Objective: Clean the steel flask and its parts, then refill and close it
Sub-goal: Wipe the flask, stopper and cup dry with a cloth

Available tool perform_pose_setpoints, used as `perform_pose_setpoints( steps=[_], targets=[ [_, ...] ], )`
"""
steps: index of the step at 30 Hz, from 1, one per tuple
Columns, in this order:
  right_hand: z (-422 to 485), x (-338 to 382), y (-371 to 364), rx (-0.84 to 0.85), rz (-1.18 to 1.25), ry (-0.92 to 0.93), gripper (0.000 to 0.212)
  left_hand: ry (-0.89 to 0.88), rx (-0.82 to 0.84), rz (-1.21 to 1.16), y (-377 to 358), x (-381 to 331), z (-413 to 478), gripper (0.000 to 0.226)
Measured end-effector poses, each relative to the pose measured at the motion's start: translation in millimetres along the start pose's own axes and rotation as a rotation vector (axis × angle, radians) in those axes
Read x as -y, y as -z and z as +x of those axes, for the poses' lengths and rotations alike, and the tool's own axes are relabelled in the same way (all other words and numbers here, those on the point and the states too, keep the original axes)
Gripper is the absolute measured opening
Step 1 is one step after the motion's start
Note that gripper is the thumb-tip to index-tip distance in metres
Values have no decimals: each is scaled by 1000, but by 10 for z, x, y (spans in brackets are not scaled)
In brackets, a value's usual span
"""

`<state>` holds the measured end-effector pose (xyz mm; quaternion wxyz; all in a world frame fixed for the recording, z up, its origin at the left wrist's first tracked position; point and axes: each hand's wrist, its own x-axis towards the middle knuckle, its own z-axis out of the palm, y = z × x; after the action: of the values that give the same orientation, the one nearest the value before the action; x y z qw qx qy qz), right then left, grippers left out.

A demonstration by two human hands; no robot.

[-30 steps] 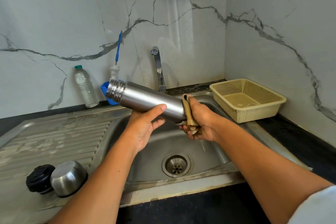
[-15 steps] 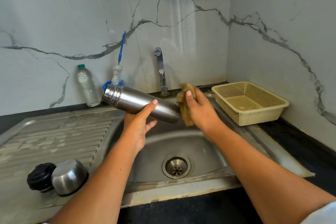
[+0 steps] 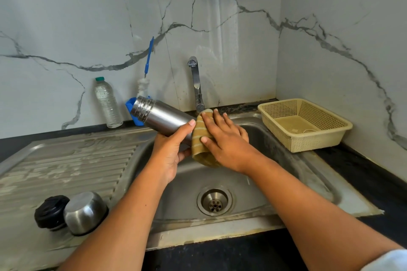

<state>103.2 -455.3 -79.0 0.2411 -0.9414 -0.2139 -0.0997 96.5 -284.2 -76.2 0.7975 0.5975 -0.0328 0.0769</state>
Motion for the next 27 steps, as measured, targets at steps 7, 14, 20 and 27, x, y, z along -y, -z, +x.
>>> perform_pose_setpoints(
  steps=[7, 14, 20, 27],
  targets=[
    [-4, -67, 86, -18, 260, -99, 53, 15, 93, 73, -34, 11, -44, 49],
    [-50, -56, 43, 67, 202, 136, 86, 17, -95, -29, 60, 10, 36, 53],
    [-41, -28, 116, -25, 396, -17, 76, 51, 80, -20, 37, -45, -2, 48],
    [-134, -135, 280, 325, 1255, -348, 55, 106, 215, -102, 51, -69, 6, 114]
  ],
)
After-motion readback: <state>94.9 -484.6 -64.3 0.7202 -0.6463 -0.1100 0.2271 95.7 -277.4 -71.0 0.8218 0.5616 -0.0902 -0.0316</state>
